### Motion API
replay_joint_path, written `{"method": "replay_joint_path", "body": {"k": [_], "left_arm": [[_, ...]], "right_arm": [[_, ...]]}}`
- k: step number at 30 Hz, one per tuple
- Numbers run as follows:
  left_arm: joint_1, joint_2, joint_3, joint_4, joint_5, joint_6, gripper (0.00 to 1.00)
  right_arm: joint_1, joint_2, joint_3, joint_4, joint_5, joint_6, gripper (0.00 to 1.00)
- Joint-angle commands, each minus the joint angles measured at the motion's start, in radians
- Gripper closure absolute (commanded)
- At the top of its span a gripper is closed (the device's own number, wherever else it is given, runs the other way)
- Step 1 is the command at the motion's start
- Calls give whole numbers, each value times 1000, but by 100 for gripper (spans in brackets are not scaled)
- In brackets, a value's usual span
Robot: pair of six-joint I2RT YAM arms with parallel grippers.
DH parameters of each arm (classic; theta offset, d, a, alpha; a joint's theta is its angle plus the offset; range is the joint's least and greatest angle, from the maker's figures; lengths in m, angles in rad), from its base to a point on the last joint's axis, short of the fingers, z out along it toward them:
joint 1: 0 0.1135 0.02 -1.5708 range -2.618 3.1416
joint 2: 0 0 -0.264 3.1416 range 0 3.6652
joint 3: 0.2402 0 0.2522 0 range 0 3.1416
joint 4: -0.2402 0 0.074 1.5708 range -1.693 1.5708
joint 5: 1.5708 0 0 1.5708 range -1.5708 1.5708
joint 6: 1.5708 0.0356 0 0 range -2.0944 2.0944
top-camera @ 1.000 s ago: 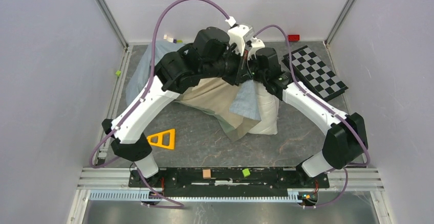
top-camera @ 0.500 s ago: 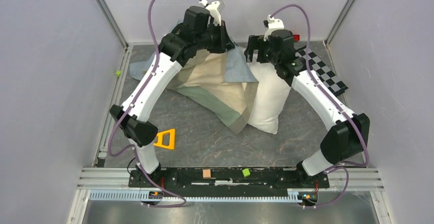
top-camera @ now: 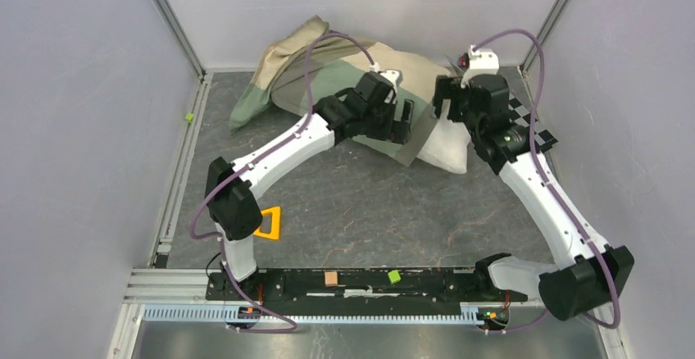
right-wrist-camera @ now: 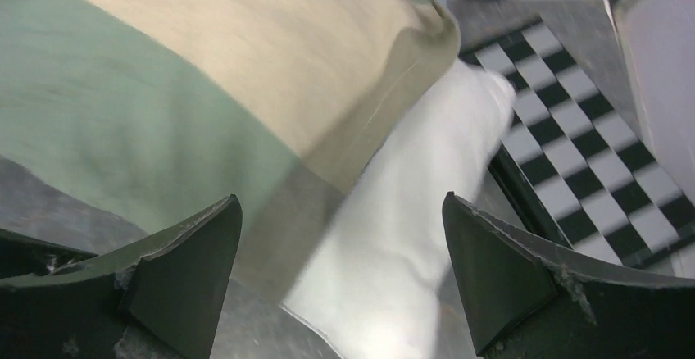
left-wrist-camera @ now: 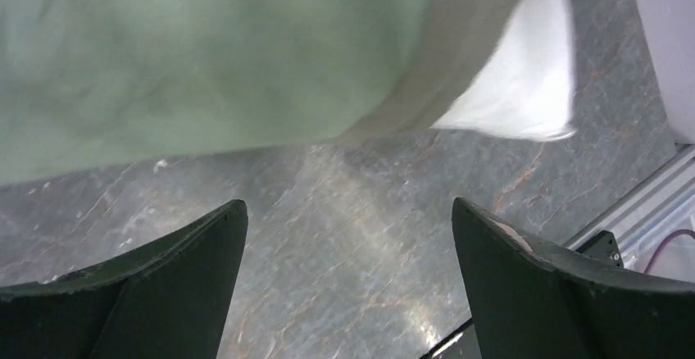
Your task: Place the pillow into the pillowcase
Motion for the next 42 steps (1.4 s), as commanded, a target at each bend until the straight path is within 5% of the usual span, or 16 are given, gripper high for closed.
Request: {"method": "replay_joint_path", "body": {"k": [1, 16, 17, 23, 26, 28, 30, 32, 36, 42], "left_arm": [[-79, 21, 37, 145, -176, 20, 0], [-117, 455, 562, -58, -530, 100, 3], [-108, 445, 556, -60, -534, 97, 8], [-108, 325, 519, -56, -501, 106, 85], [-109, 272, 515, -78, -449, 121, 98], [-119, 235, 526, -96, -357, 129, 97], [-156, 194, 572, -125, -263, 97, 97], [-235, 177, 654, -122, -161, 72, 97], [-280, 221, 849, -96, 72, -59, 98], [-214, 85, 586, -7, 6, -159, 97]], "right_arm": [[-69, -122, -178, 23, 66, 43, 2], [-278, -206, -490, 128, -222, 103, 2], [-279, -189, -495, 149, -295, 84, 2], [-272, -43, -490, 236, -512, 85, 3], [-271, 20, -465, 260, -552, 101, 14], [-268, 43, -446, 289, -590, 116, 38], [-231, 66, -400, 286, -609, 128, 74], [-156, 89, -333, 262, -566, 133, 87], [-35, 118, -252, 266, -494, 177, 95], [-40, 47, -328, 258, -379, 202, 100]]}}
